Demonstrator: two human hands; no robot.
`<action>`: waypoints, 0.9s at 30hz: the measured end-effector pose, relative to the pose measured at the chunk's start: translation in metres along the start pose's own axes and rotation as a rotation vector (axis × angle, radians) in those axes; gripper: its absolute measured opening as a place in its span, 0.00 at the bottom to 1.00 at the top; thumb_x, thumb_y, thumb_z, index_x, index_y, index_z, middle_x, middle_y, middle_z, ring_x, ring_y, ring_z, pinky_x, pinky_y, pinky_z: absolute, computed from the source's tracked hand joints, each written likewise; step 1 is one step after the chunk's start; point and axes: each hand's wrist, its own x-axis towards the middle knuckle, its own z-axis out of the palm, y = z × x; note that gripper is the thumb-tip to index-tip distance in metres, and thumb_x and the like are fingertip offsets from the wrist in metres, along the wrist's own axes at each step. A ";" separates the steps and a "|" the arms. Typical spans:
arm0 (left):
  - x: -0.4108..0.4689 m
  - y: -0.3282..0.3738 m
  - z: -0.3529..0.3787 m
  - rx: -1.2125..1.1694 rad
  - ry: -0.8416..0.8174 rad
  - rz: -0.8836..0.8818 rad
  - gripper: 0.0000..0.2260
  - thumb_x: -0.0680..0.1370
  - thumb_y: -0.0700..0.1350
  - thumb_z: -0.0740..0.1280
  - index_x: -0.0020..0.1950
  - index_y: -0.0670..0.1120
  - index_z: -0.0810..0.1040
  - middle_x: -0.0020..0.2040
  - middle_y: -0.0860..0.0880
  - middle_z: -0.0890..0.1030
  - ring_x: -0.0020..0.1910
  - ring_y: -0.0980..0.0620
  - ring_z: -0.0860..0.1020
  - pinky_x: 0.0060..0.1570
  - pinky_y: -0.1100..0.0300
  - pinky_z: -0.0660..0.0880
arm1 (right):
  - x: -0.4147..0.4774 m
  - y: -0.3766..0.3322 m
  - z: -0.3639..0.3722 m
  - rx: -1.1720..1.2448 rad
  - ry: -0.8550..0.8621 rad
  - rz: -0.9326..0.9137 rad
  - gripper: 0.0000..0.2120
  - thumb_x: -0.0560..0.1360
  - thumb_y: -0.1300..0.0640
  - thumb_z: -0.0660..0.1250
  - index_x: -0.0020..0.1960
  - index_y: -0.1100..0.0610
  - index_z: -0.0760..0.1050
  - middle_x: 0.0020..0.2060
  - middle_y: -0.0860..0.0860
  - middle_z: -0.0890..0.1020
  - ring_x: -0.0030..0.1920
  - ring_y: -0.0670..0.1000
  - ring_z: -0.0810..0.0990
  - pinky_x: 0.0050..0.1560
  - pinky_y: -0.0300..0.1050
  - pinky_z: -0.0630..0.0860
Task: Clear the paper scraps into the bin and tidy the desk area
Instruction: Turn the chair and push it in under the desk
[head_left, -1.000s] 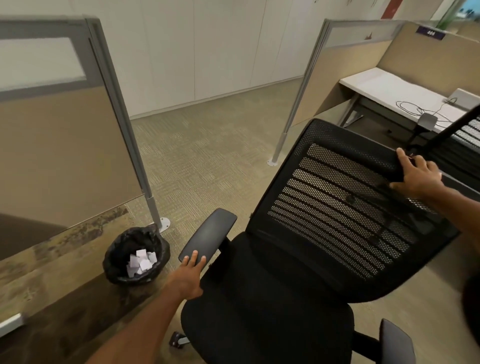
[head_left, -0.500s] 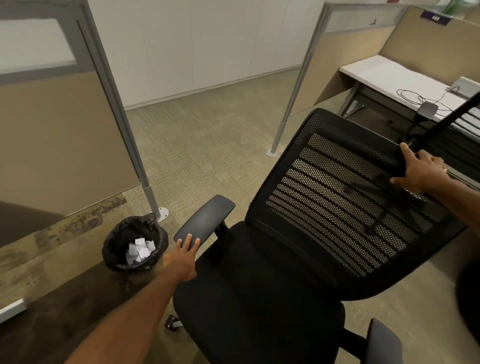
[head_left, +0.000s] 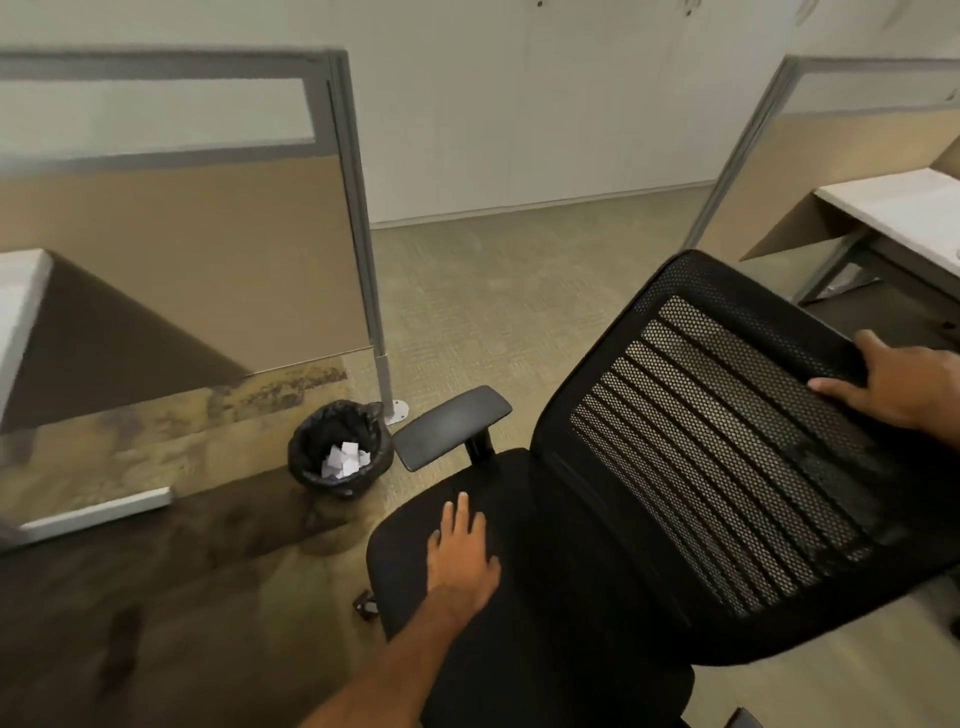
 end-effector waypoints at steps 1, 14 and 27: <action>-0.008 0.012 0.005 -0.013 0.005 -0.011 0.29 0.78 0.52 0.62 0.77 0.49 0.56 0.80 0.46 0.44 0.78 0.45 0.44 0.74 0.46 0.53 | -0.002 0.000 -0.004 -0.003 0.024 -0.037 0.43 0.56 0.16 0.43 0.55 0.48 0.60 0.42 0.59 0.83 0.39 0.59 0.82 0.41 0.53 0.79; -0.123 0.153 0.088 -0.178 -0.214 -0.146 0.27 0.80 0.56 0.59 0.76 0.47 0.59 0.79 0.46 0.53 0.78 0.45 0.50 0.76 0.47 0.52 | -0.019 0.011 -0.004 0.412 -0.084 -0.195 0.38 0.71 0.32 0.60 0.66 0.61 0.61 0.60 0.66 0.76 0.57 0.67 0.77 0.57 0.61 0.70; -0.164 0.155 0.125 -0.383 -0.473 -0.260 0.20 0.78 0.57 0.61 0.62 0.44 0.72 0.63 0.43 0.74 0.61 0.44 0.74 0.60 0.49 0.72 | -0.053 0.014 -0.002 0.494 -0.066 -0.188 0.38 0.70 0.33 0.63 0.68 0.59 0.61 0.61 0.66 0.76 0.57 0.68 0.76 0.59 0.62 0.71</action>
